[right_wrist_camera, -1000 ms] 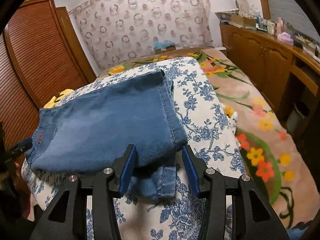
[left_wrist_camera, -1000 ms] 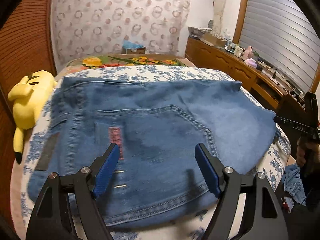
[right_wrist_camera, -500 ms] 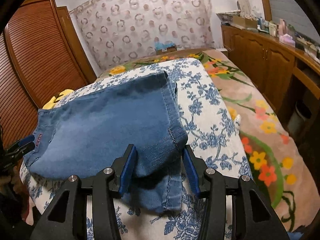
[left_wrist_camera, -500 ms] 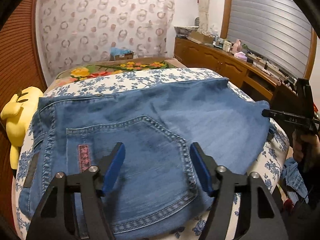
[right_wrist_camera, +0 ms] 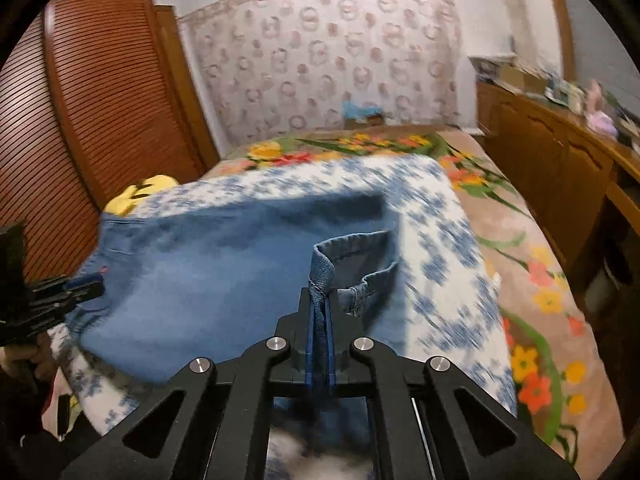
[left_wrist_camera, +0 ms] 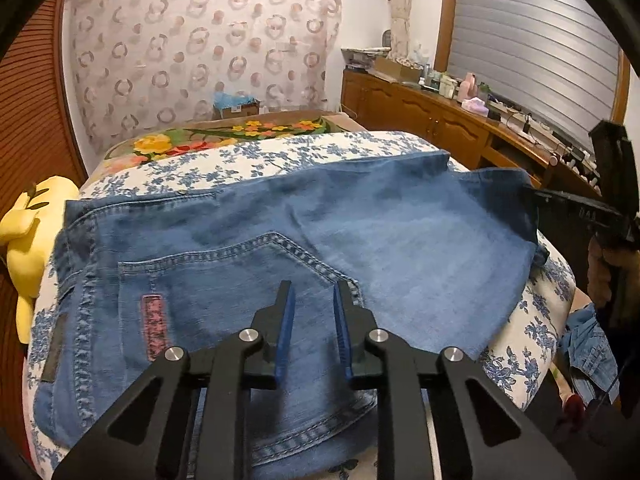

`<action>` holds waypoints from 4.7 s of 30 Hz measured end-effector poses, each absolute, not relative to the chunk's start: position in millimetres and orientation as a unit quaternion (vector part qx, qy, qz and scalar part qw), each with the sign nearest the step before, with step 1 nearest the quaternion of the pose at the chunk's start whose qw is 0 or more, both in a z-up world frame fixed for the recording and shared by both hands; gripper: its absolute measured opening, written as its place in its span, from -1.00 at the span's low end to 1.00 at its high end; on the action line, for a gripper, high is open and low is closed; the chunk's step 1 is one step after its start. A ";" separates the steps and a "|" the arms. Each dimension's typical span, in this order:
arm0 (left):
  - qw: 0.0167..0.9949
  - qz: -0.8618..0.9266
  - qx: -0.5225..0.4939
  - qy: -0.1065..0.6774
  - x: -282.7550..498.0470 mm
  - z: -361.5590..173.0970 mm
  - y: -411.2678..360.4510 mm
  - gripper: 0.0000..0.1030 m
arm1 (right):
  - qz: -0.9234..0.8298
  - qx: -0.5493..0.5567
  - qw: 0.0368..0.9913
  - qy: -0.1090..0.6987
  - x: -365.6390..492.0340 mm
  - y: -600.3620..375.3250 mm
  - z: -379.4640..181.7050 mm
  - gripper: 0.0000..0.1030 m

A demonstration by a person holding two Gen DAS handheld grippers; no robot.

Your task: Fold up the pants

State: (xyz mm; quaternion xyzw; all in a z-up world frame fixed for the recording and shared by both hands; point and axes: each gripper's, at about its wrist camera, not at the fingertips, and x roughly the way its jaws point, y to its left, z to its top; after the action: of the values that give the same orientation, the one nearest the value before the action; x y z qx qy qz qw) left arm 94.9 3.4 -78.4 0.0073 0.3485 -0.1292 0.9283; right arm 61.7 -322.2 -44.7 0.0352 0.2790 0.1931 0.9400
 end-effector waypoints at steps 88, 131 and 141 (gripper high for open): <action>0.944 -0.112 -0.019 0.310 79.9 -52.6 75.8 -0.93 | 0.367 -0.062 0.901 0.222 123.7 -132.5 47.5 -0.92; 0.936 -0.137 -0.079 0.316 51.1 -65.7 115.2 -0.86 | 0.413 -0.108 0.885 0.185 134.7 -61.5 80.4 -0.93; 0.936 -0.042 -0.088 0.339 24.8 -72.3 175.4 -0.86 | 0.451 -0.134 0.853 0.226 164.2 20.7 67.0 -0.91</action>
State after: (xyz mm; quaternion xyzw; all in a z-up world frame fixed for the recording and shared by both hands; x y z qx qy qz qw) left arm 24.8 175.4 -72.3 -0.0879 0.3394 -0.0420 0.9356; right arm 164.2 20.7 67.0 -0.1341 0.2256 0.4514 0.8529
